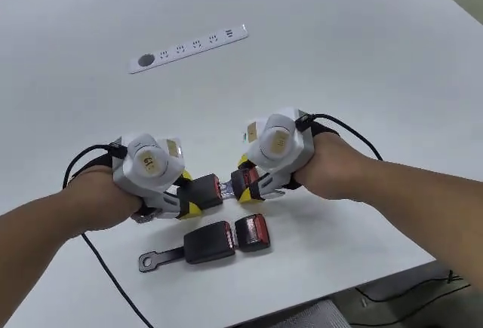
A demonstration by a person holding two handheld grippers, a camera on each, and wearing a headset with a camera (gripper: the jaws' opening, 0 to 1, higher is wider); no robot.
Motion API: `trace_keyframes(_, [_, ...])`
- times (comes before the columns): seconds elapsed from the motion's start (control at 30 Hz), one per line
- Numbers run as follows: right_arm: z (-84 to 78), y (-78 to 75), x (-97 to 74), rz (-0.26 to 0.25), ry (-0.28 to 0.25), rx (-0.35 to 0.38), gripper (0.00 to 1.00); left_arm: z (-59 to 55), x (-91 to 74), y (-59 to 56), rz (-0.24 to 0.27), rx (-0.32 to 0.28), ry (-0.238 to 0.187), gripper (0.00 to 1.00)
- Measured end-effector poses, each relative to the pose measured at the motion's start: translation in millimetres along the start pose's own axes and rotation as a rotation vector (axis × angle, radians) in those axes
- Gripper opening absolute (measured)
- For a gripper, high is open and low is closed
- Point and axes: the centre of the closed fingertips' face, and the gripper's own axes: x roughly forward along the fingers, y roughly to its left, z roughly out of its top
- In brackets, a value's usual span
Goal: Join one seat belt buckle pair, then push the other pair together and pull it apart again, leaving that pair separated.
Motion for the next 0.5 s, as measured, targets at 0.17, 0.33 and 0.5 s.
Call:
trace_keyframes(0.17, [0.8,2.6,0.4,-0.009,0.02,0.002,0.32,0.8,0.3,-0.4,-0.008,0.007,0.012,0.32])
trace_keyframes(0.33, [2.0,3.2,0.3,-0.014,0.009,0.025,0.32,-1.6,1.2,1.5,-0.01,0.011,0.01,0.32])
trace_keyframes(0.5, [2.1,3.0,1.1,-0.012,0.021,0.026,0.32,-1.1,0.6,0.6,-0.01,0.011,0.011,0.32])
